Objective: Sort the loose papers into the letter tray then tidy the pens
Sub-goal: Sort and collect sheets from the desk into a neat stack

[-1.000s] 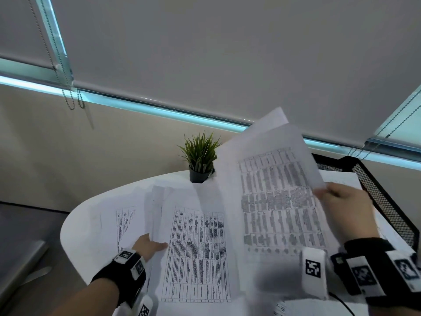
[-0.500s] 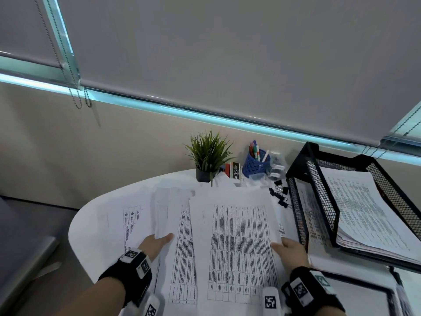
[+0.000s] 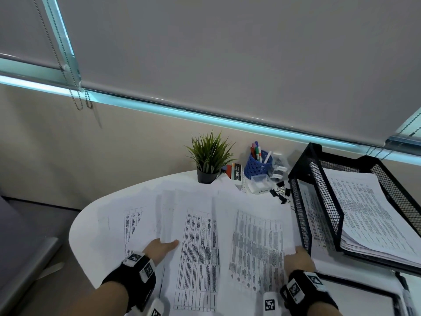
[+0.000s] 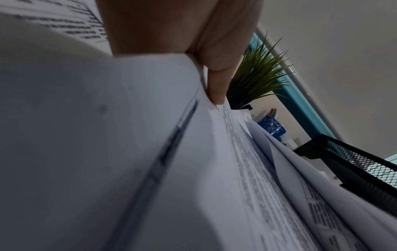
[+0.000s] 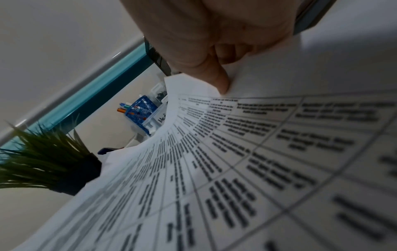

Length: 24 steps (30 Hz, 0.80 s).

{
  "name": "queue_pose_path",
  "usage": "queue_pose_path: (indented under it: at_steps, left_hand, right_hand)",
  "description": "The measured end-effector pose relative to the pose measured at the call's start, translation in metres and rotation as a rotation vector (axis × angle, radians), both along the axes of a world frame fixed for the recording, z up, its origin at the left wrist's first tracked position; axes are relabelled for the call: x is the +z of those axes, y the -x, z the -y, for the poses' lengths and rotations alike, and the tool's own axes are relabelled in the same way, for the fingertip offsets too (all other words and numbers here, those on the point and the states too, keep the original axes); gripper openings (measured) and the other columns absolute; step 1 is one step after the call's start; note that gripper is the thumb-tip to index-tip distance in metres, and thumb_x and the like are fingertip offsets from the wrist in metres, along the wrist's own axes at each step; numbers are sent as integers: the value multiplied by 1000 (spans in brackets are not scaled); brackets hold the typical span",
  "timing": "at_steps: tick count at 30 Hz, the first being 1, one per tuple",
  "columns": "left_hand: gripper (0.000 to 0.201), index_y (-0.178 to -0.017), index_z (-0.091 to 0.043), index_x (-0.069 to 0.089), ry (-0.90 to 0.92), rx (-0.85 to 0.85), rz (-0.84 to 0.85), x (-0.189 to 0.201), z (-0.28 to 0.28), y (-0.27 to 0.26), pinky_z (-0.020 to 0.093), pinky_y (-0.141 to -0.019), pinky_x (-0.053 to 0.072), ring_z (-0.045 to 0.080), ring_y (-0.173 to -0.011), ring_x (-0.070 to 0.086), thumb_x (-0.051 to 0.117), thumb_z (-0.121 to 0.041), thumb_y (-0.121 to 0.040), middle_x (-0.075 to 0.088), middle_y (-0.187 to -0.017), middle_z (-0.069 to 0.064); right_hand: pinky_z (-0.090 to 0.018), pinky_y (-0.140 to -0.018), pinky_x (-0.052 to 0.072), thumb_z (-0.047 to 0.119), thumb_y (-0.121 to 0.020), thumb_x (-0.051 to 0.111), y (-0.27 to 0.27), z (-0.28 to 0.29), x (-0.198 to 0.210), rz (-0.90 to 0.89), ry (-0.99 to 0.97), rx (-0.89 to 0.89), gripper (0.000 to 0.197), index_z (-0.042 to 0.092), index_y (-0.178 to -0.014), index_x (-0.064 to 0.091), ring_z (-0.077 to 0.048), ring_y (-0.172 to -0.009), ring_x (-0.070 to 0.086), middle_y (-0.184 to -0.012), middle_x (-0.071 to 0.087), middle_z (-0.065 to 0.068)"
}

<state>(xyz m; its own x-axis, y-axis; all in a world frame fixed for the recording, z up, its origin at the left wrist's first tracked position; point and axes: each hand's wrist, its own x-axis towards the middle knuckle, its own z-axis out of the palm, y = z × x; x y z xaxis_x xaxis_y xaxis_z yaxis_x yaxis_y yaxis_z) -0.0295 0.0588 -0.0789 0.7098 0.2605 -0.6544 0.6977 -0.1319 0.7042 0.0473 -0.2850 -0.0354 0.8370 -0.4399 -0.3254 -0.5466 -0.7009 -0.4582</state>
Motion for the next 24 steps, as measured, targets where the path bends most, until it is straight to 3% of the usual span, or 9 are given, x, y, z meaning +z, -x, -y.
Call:
queue_pose_path:
  at_steps: [2, 5, 10, 13, 14, 16, 18, 20, 24]
  left_hand:
    - [76, -139, 3, 36, -10, -1, -9, 4, 0, 1, 36, -107, 35, 31, -128, 45, 61, -44, -85, 46, -139, 18]
    - [81, -141, 4, 31, -14, 5, -31, 7, 2, 0, 40, -110, 32, 32, -131, 41, 61, -46, -85, 41, -143, 18]
    - [95, -143, 0, 29, 22, 26, -31, 6, 0, 1, 44, -111, 31, 33, -132, 39, 64, -57, -75, 39, -145, 17]
    - [95, -144, -1, 27, 31, 52, -27, 2, 0, 2, 46, -111, 31, 33, -133, 38, 66, -54, -76, 36, -147, 17]
    - [97, -144, -1, 27, 38, 60, -23, 2, 0, 3, 46, -111, 31, 33, -133, 38, 67, -55, -74, 36, -147, 17]
    - [107, -144, 0, 26, 67, 77, 1, 11, 4, 3, 46, -111, 30, 33, -133, 37, 70, -60, -66, 36, -147, 17]
    - [113, -144, 2, 25, 96, 106, 23, 19, 8, 3, 43, -112, 29, 32, -134, 36, 72, -59, -62, 35, -147, 17]
    - [117, -143, 6, 23, 120, 103, 36, 26, 11, 3, 38, -109, 29, 32, -135, 35, 77, -55, -59, 34, -147, 20]
    - [138, -130, 3, 47, 214, 53, 89, 35, 17, 5, 31, -100, 36, 25, -119, 52, 85, -61, -13, 55, -131, 15]
  right_hand:
    - [-27, -59, 38, -3, -87, 45, 0, 8, 2, 21, 3, -4, 30, -3, -116, 54, -30, -74, 51, -80, 55, -15]
    - [-29, -71, 39, -1, -88, 43, 1, 16, 7, 23, 0, 5, 25, -2, -110, 56, -30, -79, 49, -93, 60, -18]
    - [-33, -74, 45, -5, -88, 40, 0, 15, 8, 42, 18, 29, 37, -3, -122, 54, -31, -82, 51, -107, 63, -24]
    - [-31, -76, 42, -5, -89, 40, 1, 11, 8, 14, 10, 72, 42, 0, -130, 49, -33, -92, 54, -114, 60, -23]
    - [-29, -71, 40, -6, -88, 40, 3, 9, 8, 5, 4, 101, 39, -1, -125, 51, -30, -86, 53, -106, 61, -20]
    - [-26, -62, 33, -7, -85, 43, 5, 3, 5, 1, -26, 156, 14, -3, -90, 55, -22, -66, 45, -78, 52, -12]
    - [-25, -56, 28, -6, -83, 47, 8, -7, 0, -8, -67, 188, 23, 9, -66, 40, -17, -56, 38, -65, 43, -6]
    - [-24, -53, 32, -4, -81, 53, 15, -20, -1, -12, -135, 244, 16, 10, -78, 46, -20, -66, 49, -76, 53, -8]
    - [-16, -61, 41, -6, -79, 62, 28, -47, 1, -6, -318, 331, 37, 12, -108, 48, -22, -90, 57, -102, 60, -8]
